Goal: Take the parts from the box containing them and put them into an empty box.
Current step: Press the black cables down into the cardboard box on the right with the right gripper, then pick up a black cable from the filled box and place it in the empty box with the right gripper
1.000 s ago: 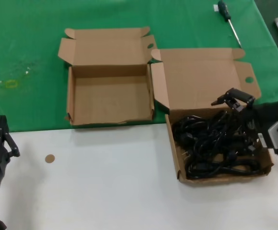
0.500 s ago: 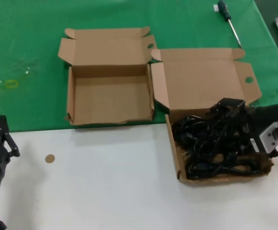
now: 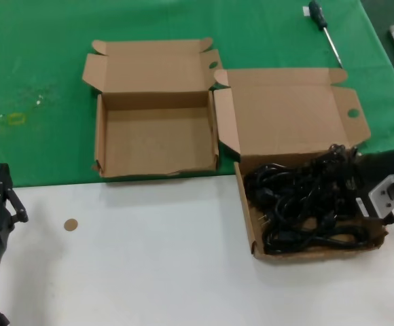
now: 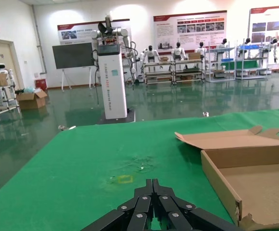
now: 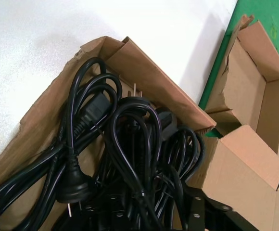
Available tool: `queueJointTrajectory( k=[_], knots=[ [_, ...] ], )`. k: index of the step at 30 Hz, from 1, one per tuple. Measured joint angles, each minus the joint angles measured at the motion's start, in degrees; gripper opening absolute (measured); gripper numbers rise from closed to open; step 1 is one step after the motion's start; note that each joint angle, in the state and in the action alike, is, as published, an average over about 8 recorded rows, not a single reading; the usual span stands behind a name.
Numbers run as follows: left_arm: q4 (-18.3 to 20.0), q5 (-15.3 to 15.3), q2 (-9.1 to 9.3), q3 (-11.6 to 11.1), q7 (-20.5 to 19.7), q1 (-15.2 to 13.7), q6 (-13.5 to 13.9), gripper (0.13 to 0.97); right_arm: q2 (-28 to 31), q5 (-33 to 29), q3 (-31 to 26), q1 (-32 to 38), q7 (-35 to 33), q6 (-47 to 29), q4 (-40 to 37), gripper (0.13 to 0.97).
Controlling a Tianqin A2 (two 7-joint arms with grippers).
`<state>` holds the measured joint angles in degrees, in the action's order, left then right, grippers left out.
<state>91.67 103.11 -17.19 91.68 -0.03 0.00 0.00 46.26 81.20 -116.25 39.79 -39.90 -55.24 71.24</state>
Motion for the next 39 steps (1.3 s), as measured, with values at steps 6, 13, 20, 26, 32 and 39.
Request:
queueJointTrajectory(
  k=[6, 13, 20, 26, 32, 39],
  knots=[
    [0.0, 0.0, 0.0, 0.0, 0.0, 0.0, 0.0, 0.152, 0.45, -0.25, 0.16, -0.17, 0.62, 0.06, 0.36, 0.394],
    [0.0, 0.0, 0.0, 0.0, 0.0, 0.0, 0.0, 0.152, 1.27, -0.08, 0.54, -0.81, 2.06, -0.19, 1.25, 0.282],
    [0.0, 0.0, 0.0, 0.0, 0.0, 0.0, 0.0, 0.152, 2.73, 0.37, 1.23, -0.67, 5.83, -1.67, 2.83, 0.221],
    [0.0, 0.0, 0.0, 0.0, 0.0, 0.0, 0.0, 0.152, 4.03, 0.76, 1.84, 0.68, 10.8, -3.94, 4.21, 0.22],
    [0.0, 0.0, 0.0, 0.0, 0.0, 0.0, 0.0, 0.152, 4.03, 1.58, 2.57, 2.61, 17.3, -5.72, 5.77, 0.218],
    [0.0, 0.0, 0.0, 0.0, 0.0, 0.0, 0.0, 0.152, 1.21, 2.9, 2.83, 4.66, 24.8, -5.98, 7.71, 0.218]
  ],
)
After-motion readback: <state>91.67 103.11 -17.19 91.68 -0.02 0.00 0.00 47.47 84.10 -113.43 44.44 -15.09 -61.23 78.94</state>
